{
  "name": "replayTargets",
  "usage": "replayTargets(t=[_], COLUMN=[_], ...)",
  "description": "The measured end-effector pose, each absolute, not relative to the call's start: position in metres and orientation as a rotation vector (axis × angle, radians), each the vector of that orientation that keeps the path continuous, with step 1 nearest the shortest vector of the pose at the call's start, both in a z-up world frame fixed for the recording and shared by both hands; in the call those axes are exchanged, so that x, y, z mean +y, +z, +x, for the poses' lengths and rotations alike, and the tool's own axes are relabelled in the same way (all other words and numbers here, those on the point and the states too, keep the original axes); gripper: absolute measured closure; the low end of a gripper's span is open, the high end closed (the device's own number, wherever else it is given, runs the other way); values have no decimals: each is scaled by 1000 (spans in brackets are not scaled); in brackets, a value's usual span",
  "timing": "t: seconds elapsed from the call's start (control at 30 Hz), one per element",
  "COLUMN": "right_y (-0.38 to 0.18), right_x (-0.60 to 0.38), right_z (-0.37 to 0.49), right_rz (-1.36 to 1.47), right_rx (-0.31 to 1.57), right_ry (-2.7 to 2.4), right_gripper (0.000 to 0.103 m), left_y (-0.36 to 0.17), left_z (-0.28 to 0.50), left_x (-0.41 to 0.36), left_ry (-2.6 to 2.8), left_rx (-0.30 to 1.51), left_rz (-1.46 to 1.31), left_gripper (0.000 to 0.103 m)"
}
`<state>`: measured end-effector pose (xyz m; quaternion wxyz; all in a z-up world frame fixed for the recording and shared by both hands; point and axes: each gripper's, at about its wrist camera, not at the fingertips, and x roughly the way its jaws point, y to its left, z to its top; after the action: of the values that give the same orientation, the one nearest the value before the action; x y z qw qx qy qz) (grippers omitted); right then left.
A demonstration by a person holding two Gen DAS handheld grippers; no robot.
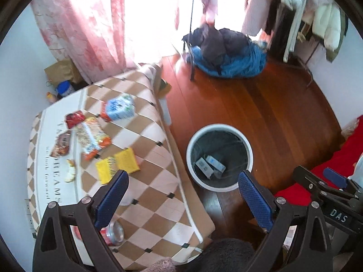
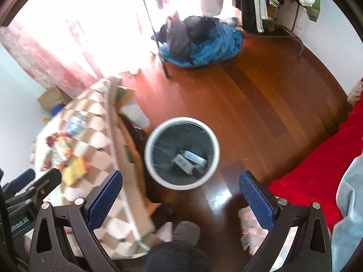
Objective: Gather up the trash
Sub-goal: 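Open both tools to drop the white boxes into the bin, then grasp the yellow box with the right tool while the left tool grasps the bread slice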
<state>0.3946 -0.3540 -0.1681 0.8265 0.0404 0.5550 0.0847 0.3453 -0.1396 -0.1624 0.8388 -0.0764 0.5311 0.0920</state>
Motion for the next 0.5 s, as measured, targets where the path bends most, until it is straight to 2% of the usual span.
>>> replayTargets(t=[0.13,0.27,0.37,0.5], right_y=[-141,-139,-161,-215], right_x=[-322,-273,-226,-167], right_z=[381,372,371,376], right_rz=[148,178,193,309], right_rx=[1169,1209,1280,1435], right_ry=[262,351,398,437], right_gripper=[0,0,0,0], left_y=[-136,-127,-139,-182], left_z=[326,299,278,256], left_x=[-109,-55,-5,59], left_ry=[243,327,433,574], left_rx=[1074,1036,1038,1109], left_rz=[-179,-203,-214,-240], left_gripper=[4,4,4,4])
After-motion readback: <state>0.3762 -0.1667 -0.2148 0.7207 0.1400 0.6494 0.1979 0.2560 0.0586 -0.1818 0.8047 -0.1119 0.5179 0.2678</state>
